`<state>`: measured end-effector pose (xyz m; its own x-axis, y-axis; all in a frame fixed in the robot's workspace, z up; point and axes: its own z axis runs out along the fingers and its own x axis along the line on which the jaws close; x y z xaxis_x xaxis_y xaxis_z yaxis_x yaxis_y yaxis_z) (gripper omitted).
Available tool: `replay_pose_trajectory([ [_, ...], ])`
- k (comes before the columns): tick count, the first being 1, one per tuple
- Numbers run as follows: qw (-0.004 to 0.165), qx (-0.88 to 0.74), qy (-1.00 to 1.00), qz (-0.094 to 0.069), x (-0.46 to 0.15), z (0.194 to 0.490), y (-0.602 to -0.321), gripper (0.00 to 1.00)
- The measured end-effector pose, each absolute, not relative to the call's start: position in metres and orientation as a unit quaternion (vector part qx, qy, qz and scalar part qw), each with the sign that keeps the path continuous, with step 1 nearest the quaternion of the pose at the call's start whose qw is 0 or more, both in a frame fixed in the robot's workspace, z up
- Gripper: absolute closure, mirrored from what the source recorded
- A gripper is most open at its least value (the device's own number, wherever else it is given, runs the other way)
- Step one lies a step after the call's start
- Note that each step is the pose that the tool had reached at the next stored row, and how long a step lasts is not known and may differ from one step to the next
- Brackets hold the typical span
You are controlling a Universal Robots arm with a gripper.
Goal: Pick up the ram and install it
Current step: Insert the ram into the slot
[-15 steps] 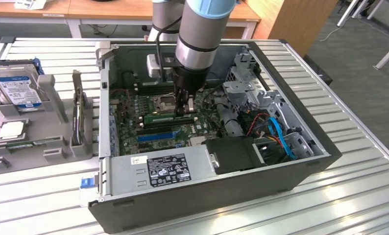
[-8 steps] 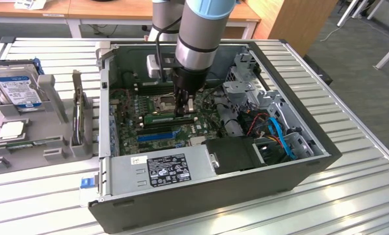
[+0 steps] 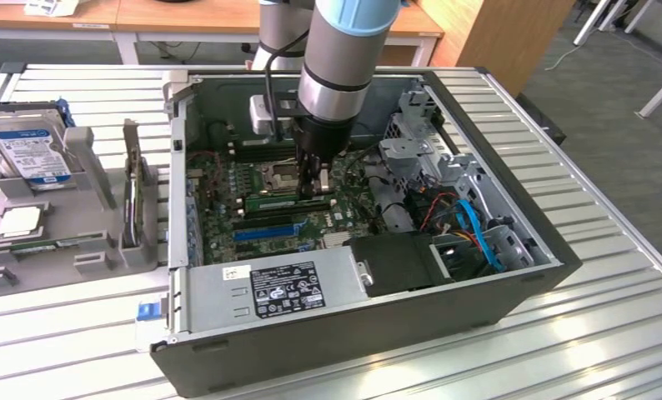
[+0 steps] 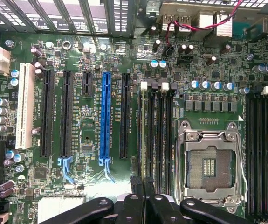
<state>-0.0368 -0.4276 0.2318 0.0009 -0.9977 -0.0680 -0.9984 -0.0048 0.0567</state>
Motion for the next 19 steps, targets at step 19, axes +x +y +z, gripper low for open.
replay_pose_trajectory([
  [19,0.004,-0.703,0.710,0.044,-0.0368,0.2317,-0.4276,0.88],
])
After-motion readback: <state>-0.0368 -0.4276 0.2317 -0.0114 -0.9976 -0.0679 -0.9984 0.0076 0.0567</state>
